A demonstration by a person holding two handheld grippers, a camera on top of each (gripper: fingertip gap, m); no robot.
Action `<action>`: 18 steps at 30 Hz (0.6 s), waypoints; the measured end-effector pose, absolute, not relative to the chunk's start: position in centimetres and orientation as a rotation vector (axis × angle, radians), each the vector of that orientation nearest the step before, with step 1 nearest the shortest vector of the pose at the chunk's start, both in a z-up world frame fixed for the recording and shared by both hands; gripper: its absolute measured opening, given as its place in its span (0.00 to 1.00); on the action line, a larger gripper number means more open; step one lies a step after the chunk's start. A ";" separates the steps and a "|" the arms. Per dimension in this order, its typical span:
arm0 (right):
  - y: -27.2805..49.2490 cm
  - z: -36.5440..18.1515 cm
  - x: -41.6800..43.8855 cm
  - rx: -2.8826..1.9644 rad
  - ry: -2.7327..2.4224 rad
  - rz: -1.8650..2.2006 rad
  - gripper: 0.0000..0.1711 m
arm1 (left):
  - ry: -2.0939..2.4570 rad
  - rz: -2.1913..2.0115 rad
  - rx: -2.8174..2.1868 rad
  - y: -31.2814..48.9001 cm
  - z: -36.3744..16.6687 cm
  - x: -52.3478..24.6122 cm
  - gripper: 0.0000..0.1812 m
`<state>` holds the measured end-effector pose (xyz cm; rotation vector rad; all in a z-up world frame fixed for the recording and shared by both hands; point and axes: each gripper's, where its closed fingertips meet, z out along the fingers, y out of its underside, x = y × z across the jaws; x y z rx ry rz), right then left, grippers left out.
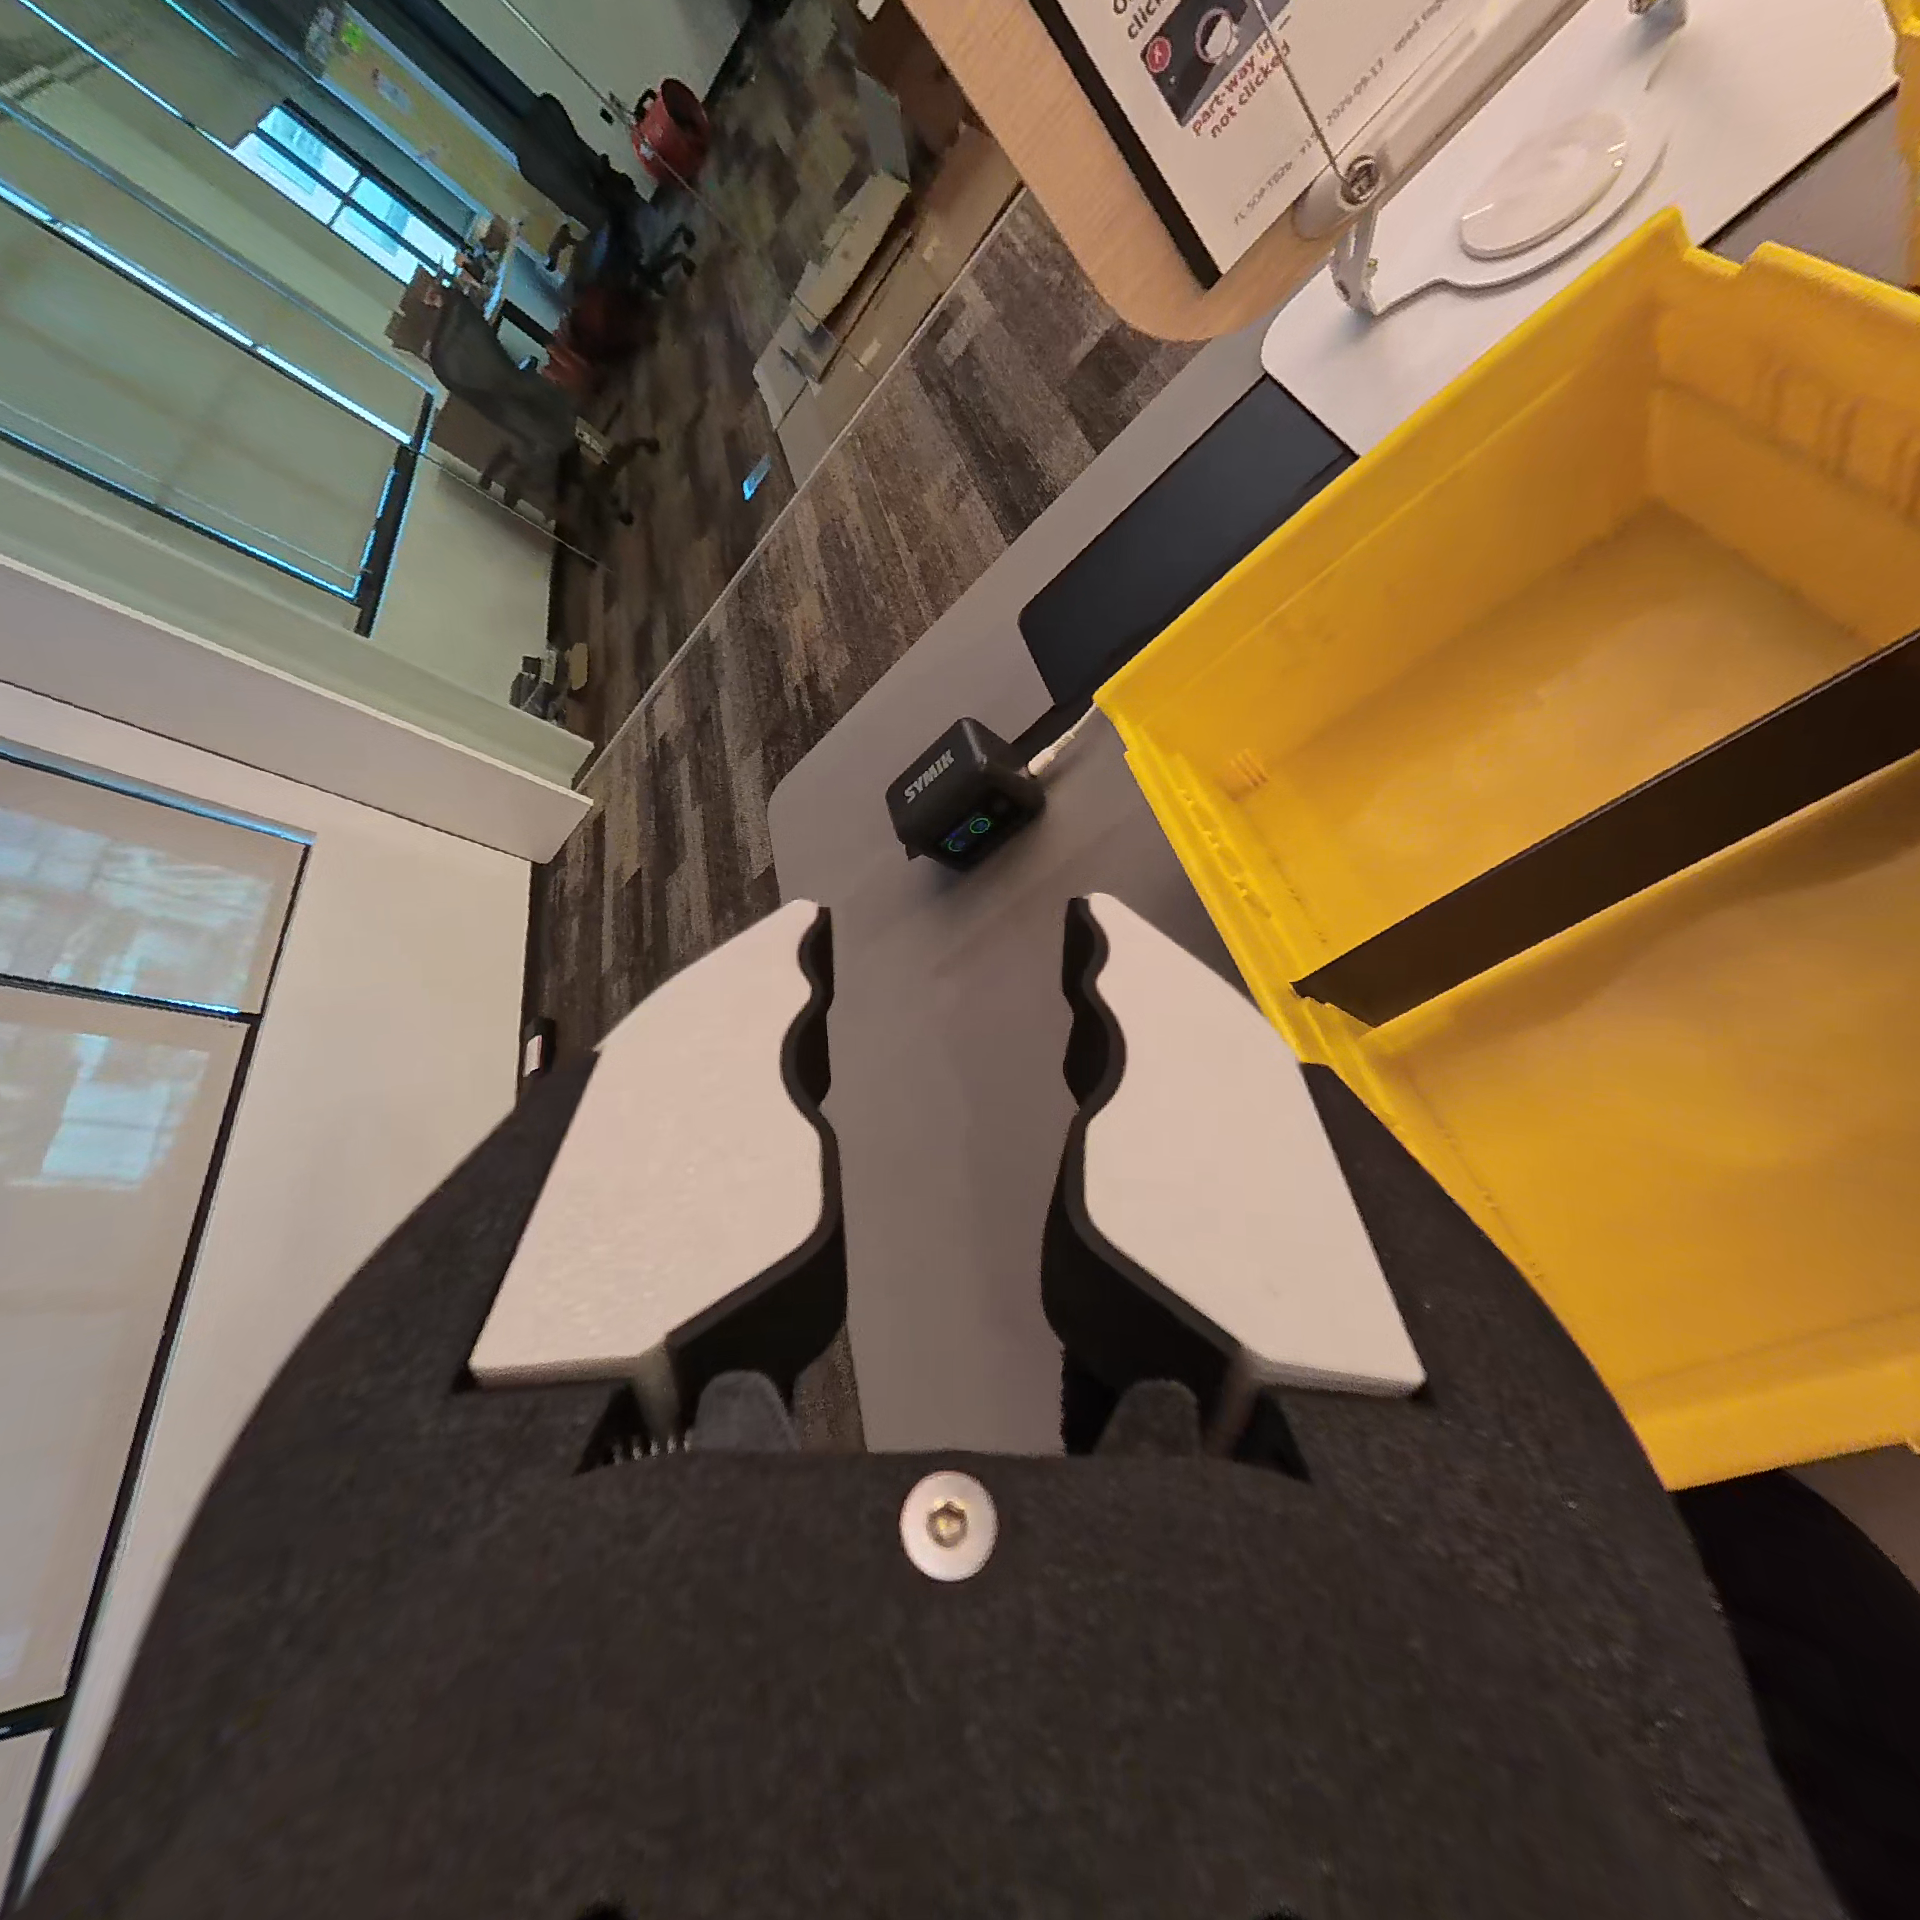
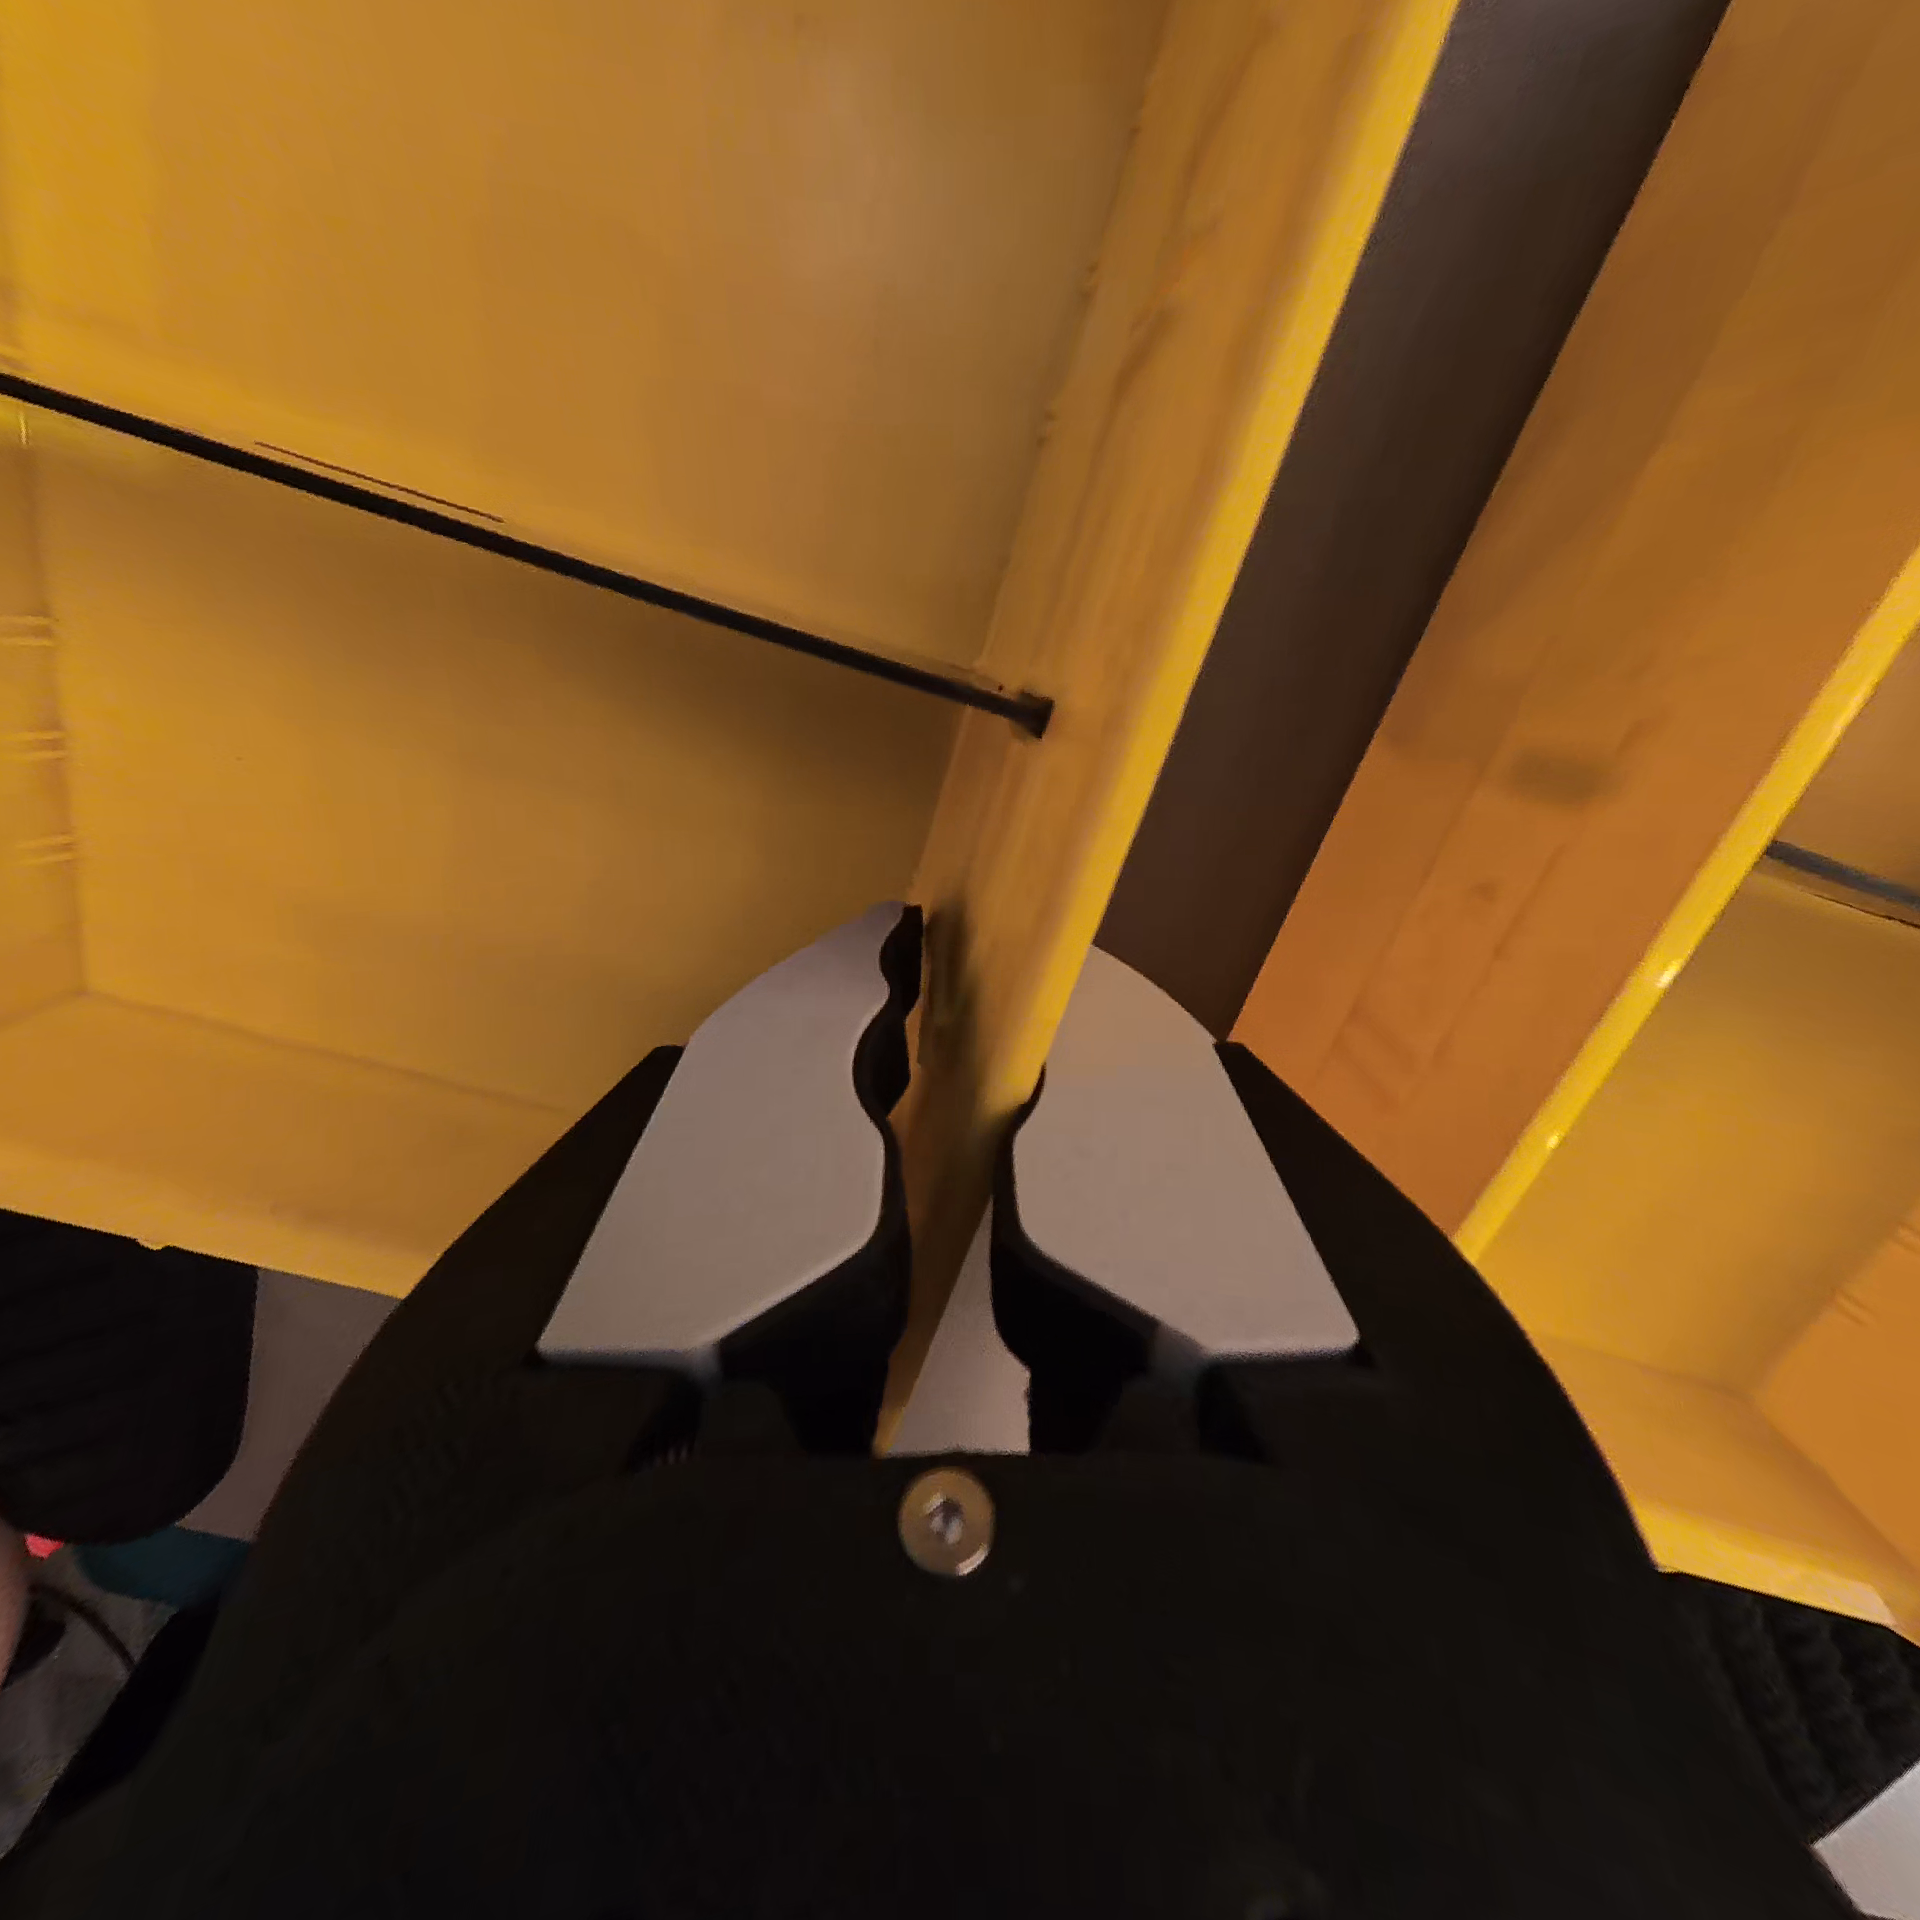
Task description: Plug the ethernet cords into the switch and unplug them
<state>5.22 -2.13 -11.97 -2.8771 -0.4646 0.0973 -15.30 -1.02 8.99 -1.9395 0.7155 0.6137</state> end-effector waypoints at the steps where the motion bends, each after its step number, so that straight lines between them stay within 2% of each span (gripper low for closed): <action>1: -2.1 -12.0 5.2 -2.879 -0.460 0.105 0.07 | 0.716 0.602 -1.945 -1.0 8.9 -15.3 0.23; 18: -2.7 -10.4 4.5 -2.963 -0.328 0.373 0.04 | 0.753 0.379 -1.916 -2.6 9.6 -13.0 0.24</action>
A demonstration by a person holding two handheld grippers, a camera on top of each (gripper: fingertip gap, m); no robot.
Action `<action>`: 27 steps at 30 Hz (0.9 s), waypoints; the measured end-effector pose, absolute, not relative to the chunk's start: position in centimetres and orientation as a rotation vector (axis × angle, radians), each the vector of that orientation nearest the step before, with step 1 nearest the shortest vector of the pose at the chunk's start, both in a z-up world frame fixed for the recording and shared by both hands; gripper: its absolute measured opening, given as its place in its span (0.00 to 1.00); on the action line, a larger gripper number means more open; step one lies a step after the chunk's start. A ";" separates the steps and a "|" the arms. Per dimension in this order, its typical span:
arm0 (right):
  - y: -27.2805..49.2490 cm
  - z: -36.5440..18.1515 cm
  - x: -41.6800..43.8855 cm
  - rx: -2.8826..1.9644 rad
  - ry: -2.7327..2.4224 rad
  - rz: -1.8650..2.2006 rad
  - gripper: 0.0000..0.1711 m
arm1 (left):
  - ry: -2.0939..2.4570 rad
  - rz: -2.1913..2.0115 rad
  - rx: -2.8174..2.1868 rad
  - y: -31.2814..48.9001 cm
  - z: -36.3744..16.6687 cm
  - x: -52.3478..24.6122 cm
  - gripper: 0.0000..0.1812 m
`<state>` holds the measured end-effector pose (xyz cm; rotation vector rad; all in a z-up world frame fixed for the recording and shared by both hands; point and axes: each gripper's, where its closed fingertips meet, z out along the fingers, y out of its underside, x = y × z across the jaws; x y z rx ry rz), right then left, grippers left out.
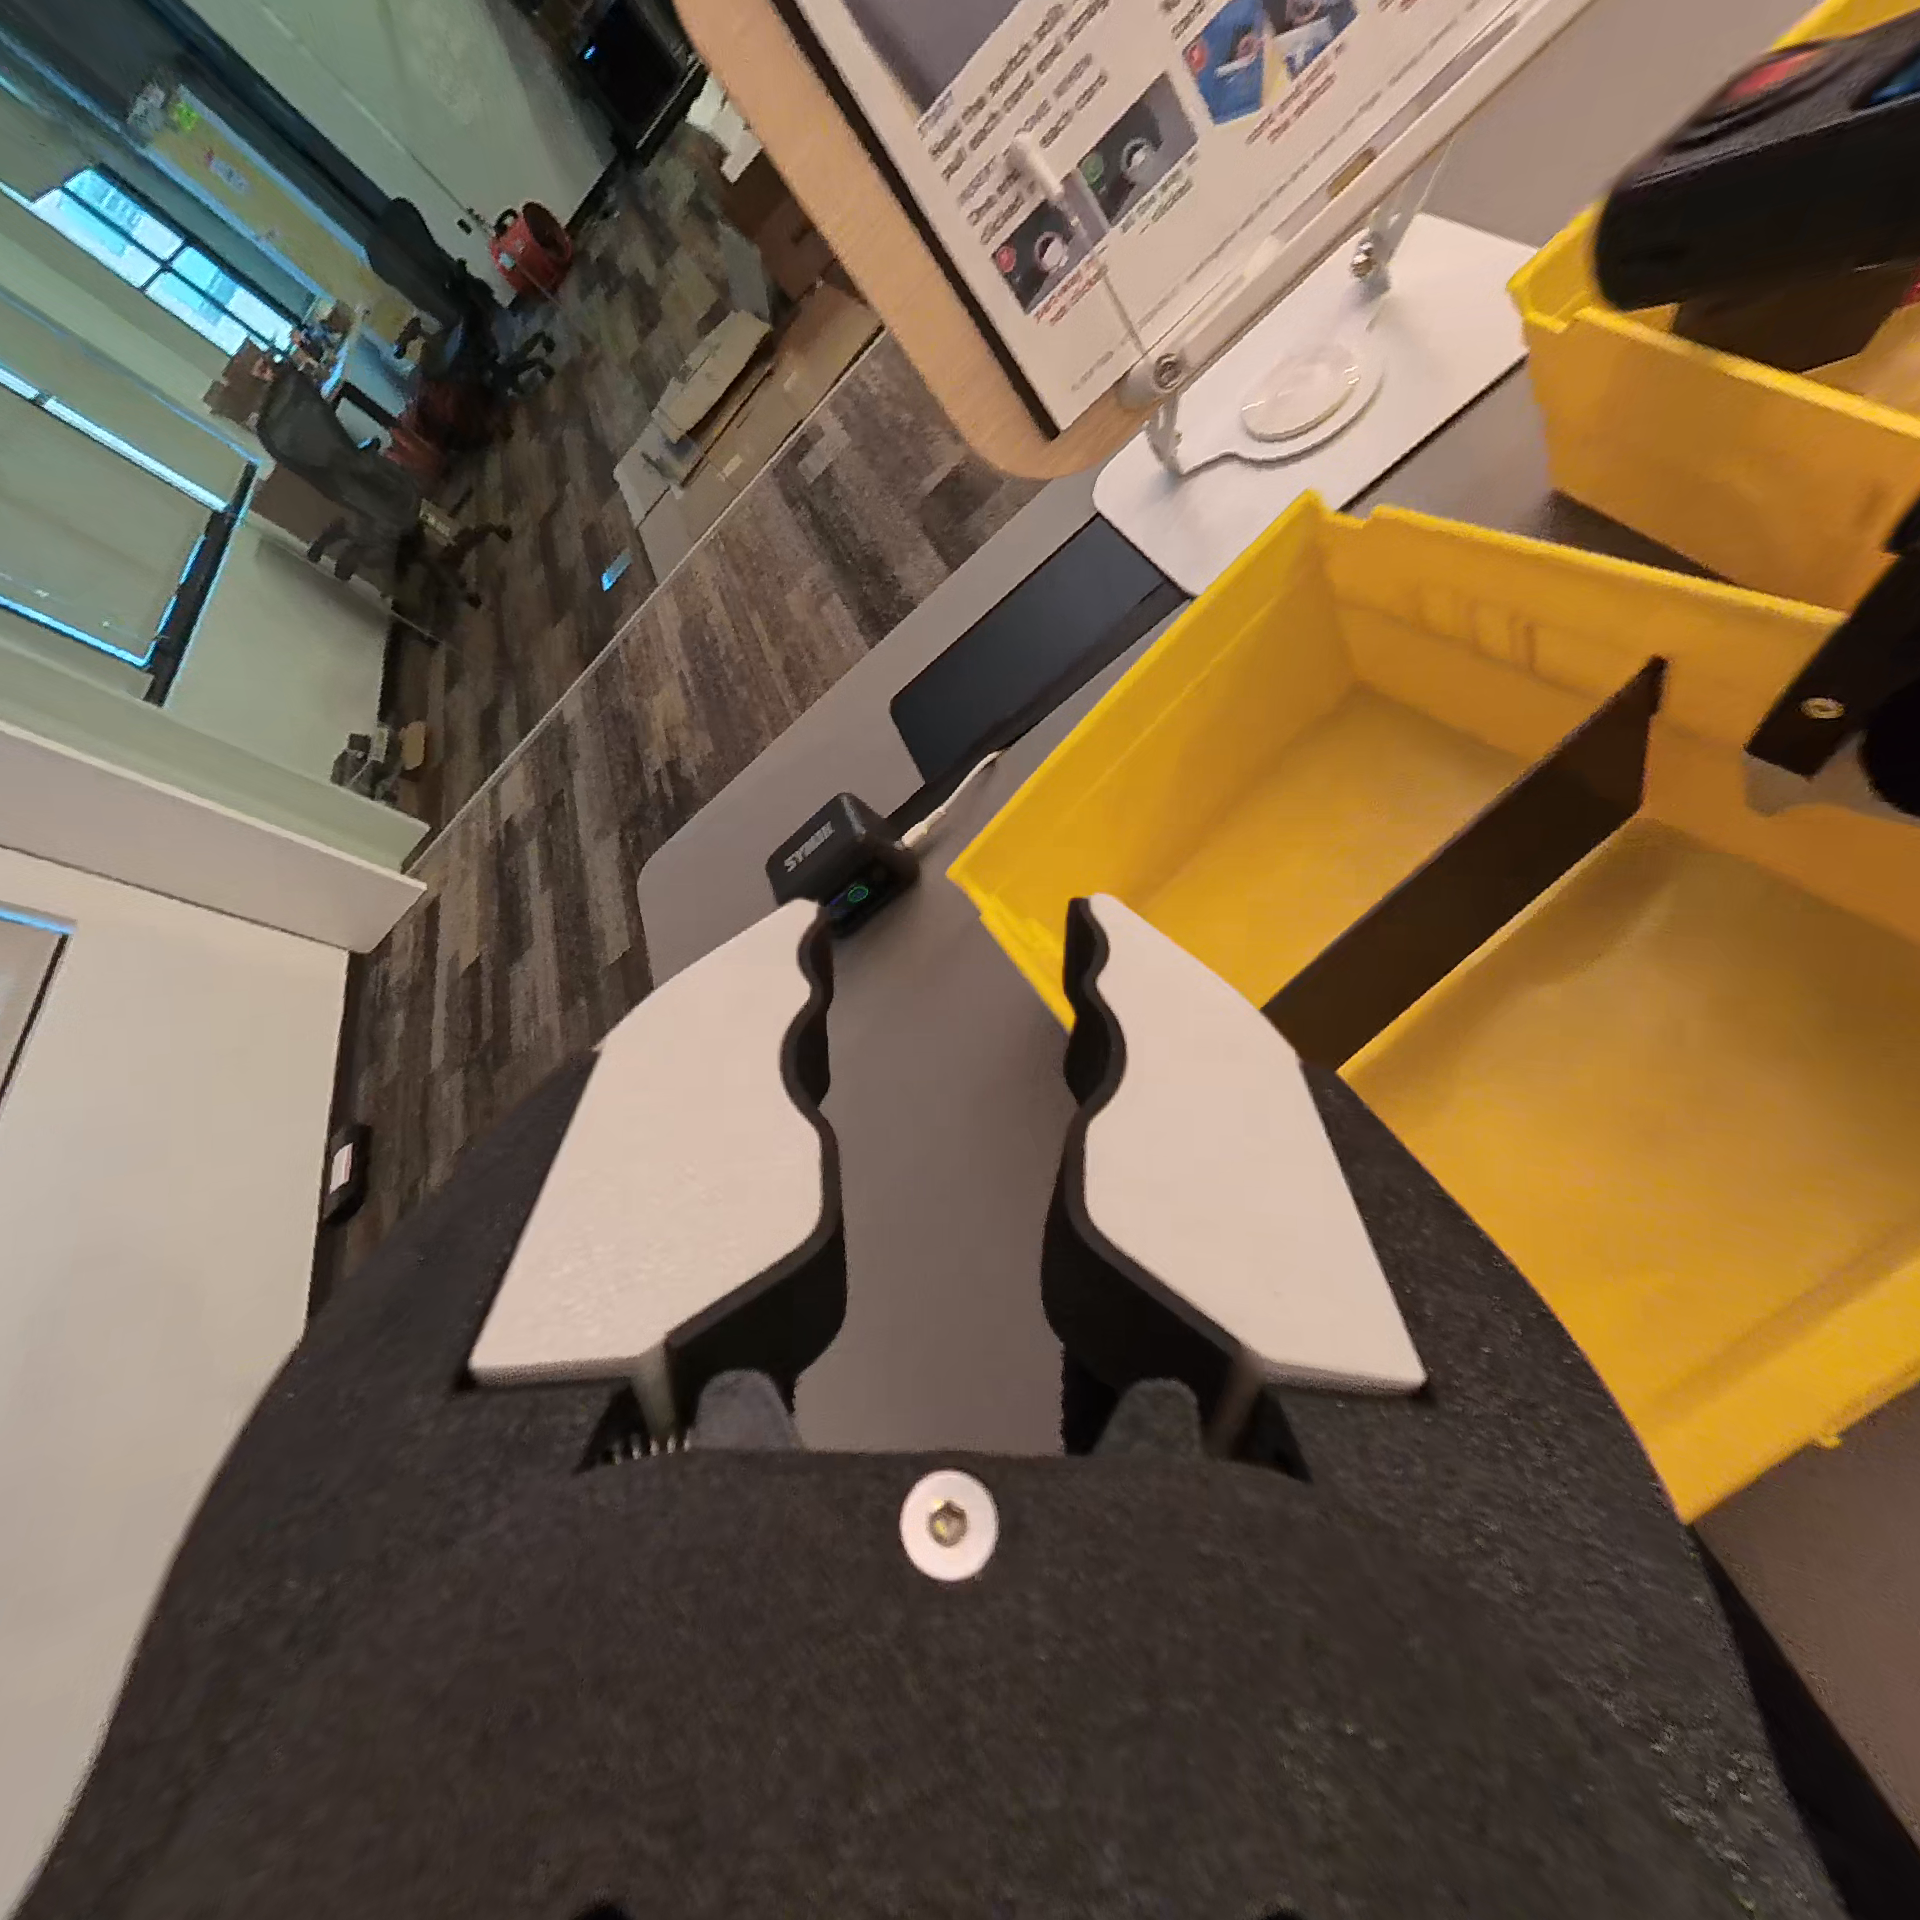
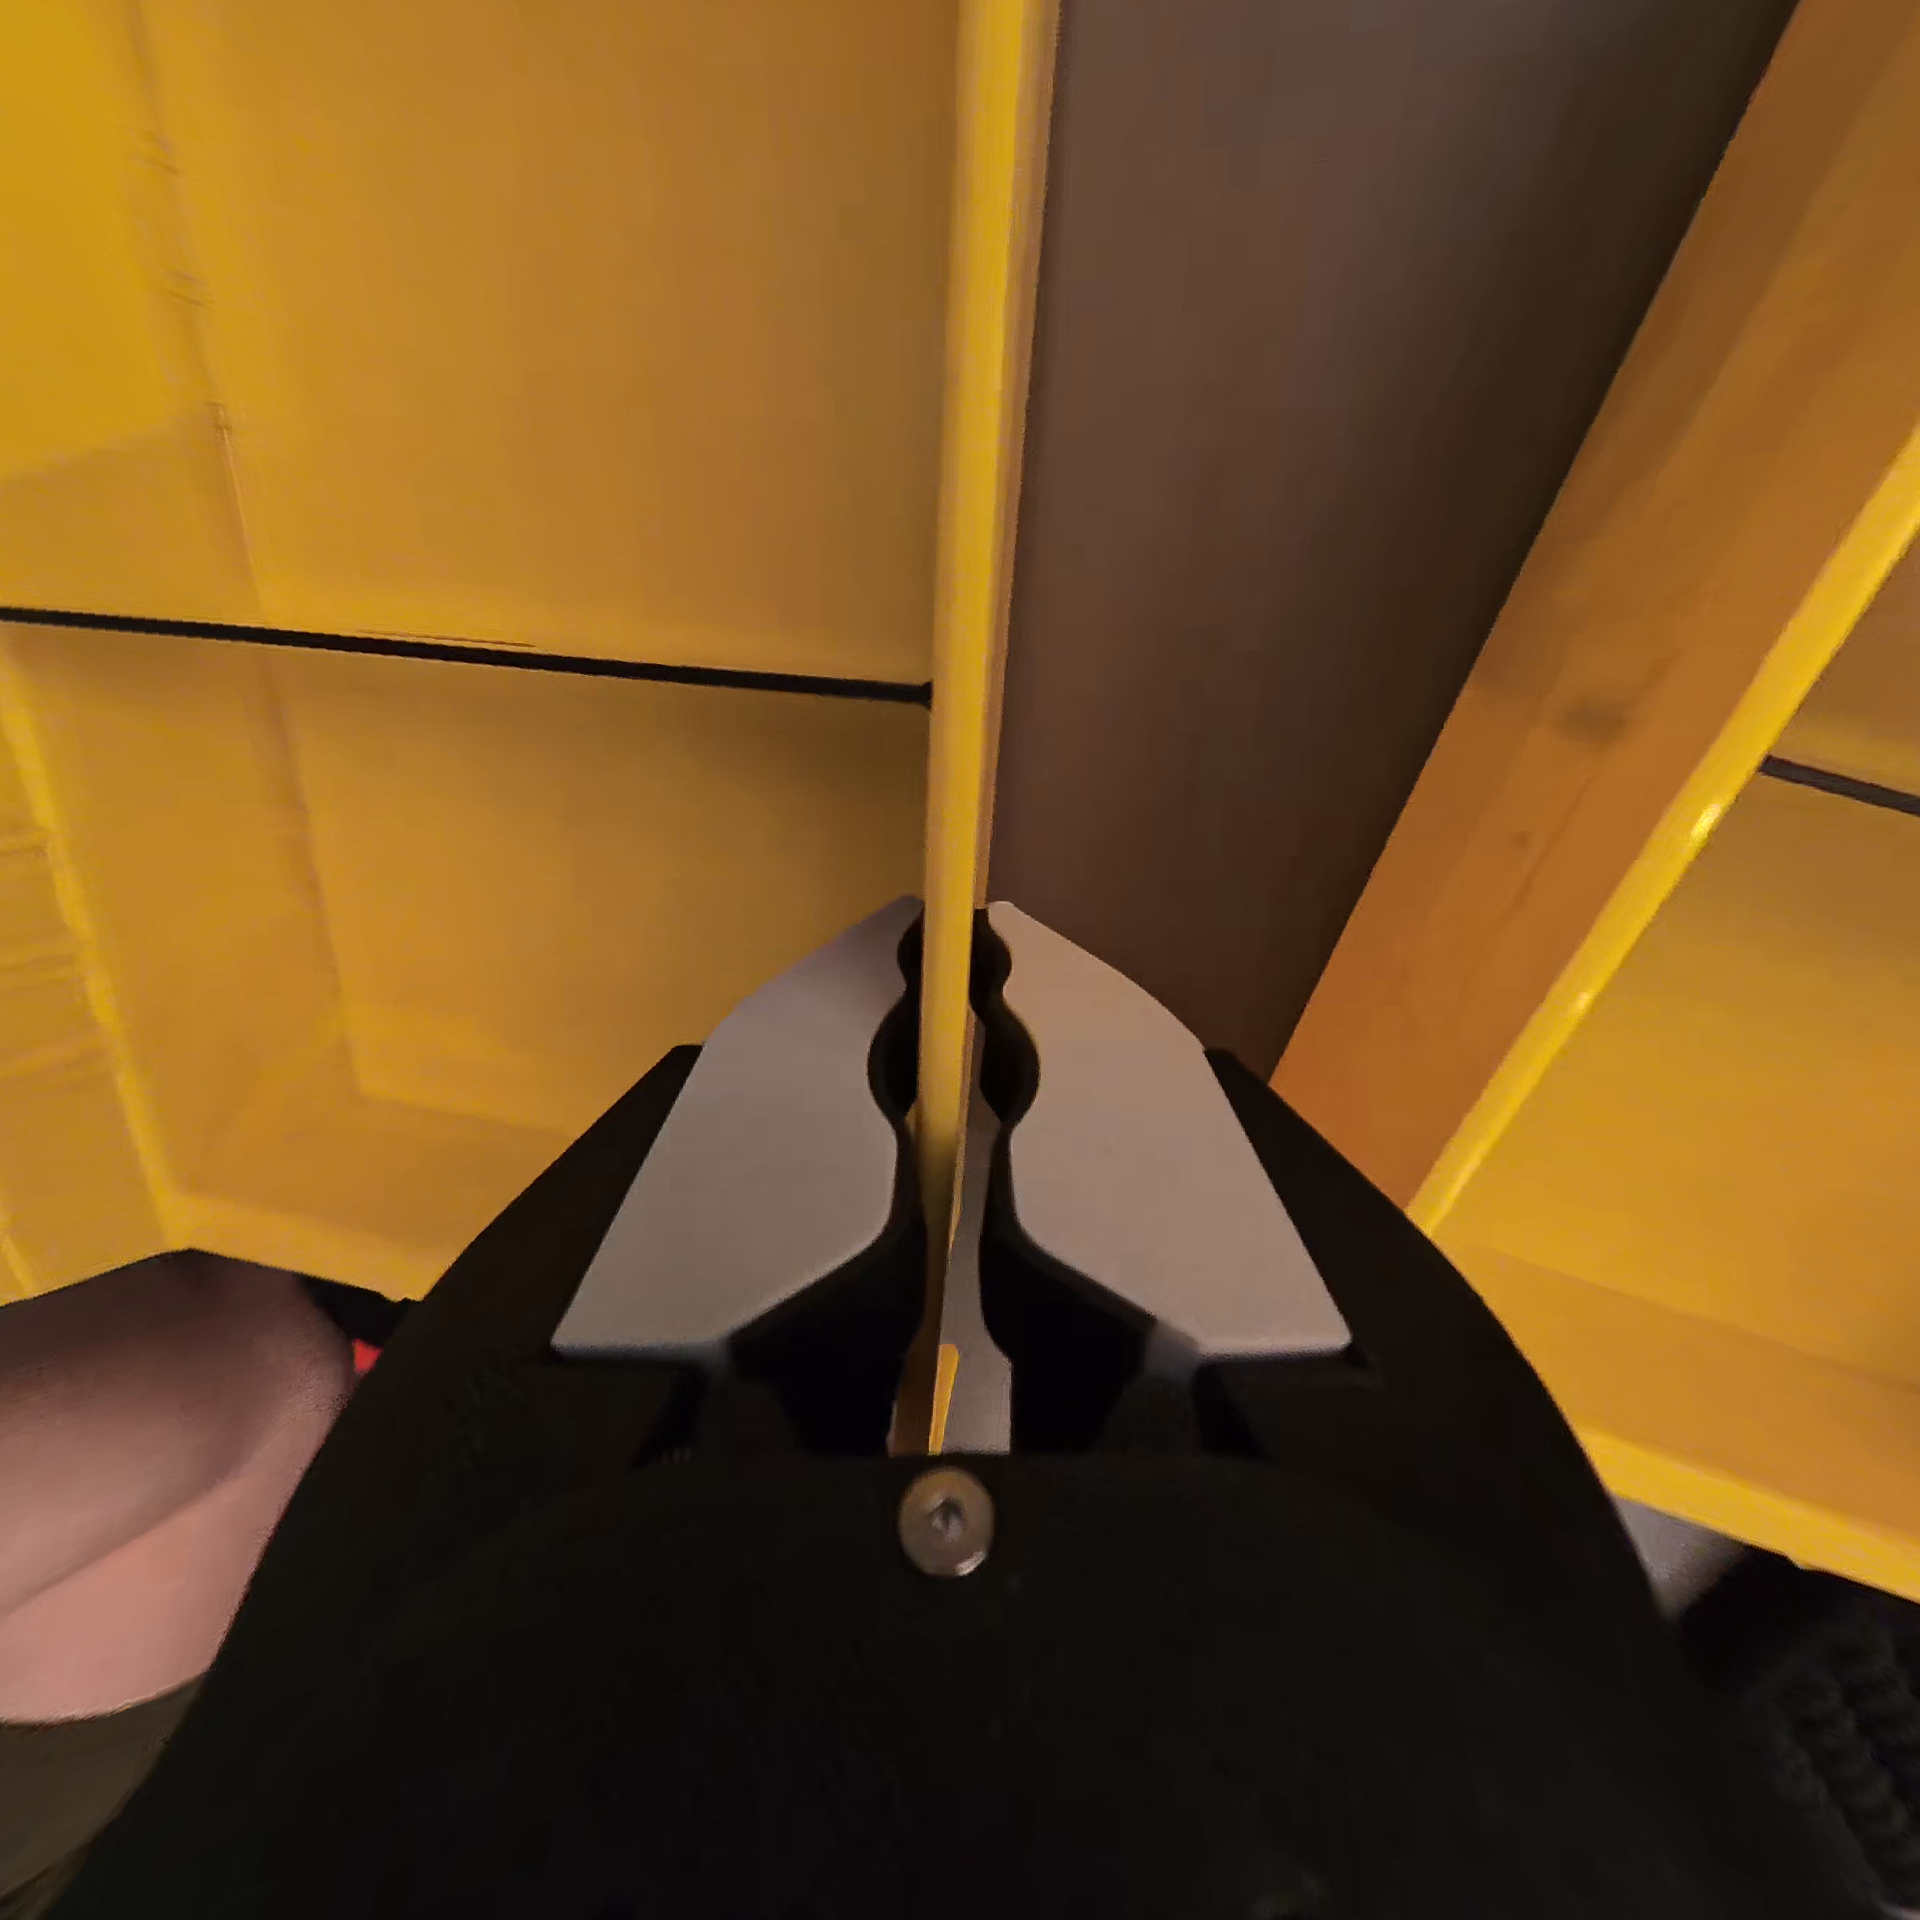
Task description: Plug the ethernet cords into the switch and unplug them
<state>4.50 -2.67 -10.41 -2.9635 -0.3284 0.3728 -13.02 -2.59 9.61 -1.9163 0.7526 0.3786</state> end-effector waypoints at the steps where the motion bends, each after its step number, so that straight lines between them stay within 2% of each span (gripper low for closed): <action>1: -2.9 -9.9 4.3 -2.975 -0.347 0.368 0.04 | 0.762 0.367 -1.908 -2.9 9.7 -12.7 0.23; 9: -5.6 -5.2 2.4 -2.938 -0.492 0.374 0.04 | 0.687 0.147 -1.787 -6.2 13.4 -12.2 0.24; 12: -7.8 -3.8 3.6 -2.942 -0.543 0.373 0.04 | 0.597 -0.043 -1.702 -7.9 15.7 -12.4 0.20; 15: -10.2 -2.6 6.3 -2.970 -0.541 0.385 0.04 | 0.533 -0.193 -1.654 -9.0 17.2 -12.3 0.19; 18: -12.0 -0.9 9.9 -2.968 -0.476 0.394 0.04 | 0.535 -0.205 -1.616 -9.5 17.9 -12.1 0.26; 27: -13.5 6.2 20.0 -2.848 -0.278 0.403 0.04 | 0.497 -0.221 -1.589 -8.7 18.4 -10.4 0.31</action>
